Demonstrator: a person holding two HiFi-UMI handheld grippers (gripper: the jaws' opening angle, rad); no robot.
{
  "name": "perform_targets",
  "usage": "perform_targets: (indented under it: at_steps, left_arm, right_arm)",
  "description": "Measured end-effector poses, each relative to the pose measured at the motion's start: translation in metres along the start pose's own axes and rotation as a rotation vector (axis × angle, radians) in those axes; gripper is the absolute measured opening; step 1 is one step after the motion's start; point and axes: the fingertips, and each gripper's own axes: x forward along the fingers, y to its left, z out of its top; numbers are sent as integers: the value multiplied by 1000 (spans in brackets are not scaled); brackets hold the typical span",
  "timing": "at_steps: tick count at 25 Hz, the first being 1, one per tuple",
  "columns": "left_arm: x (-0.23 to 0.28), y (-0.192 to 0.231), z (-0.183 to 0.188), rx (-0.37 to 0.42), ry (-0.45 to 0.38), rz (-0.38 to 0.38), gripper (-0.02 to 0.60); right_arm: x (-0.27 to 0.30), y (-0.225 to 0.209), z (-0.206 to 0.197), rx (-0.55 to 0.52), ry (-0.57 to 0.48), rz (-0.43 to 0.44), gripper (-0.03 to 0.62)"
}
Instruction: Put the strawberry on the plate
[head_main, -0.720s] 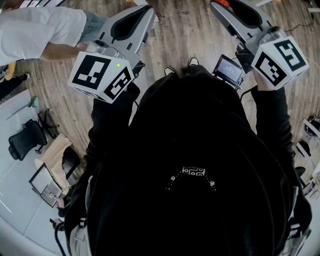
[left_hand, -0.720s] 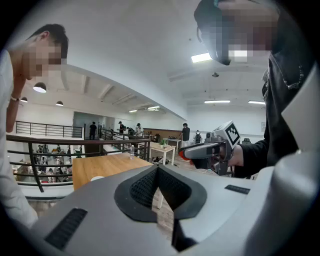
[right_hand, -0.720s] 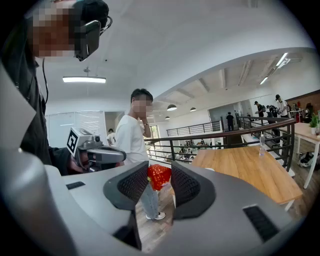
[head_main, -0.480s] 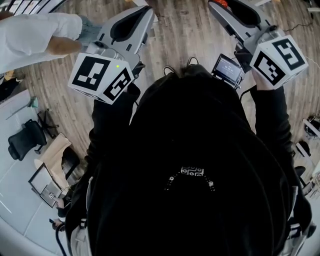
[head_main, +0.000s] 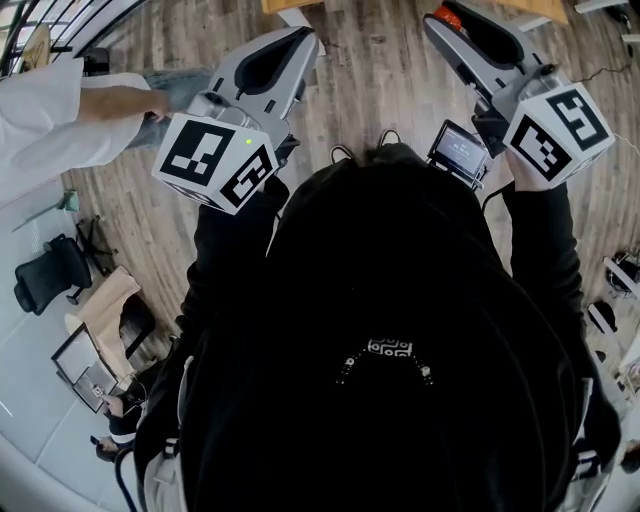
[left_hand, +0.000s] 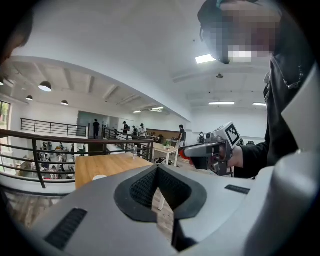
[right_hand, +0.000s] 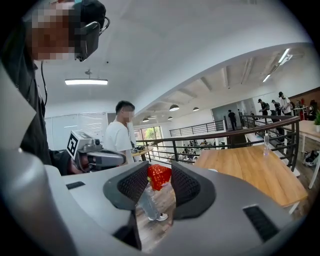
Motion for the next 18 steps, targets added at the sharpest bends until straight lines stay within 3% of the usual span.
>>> perform_targets:
  at_steps: [6, 18]
  left_arm:
    - [15, 8, 8, 0, -3, 10, -5]
    - [68, -8, 26, 40, 8, -59, -3]
  right_arm:
    - [-1, -18, 6, 16, -6, -4, 150]
    - [-20, -63, 24, 32, -46, -8, 150]
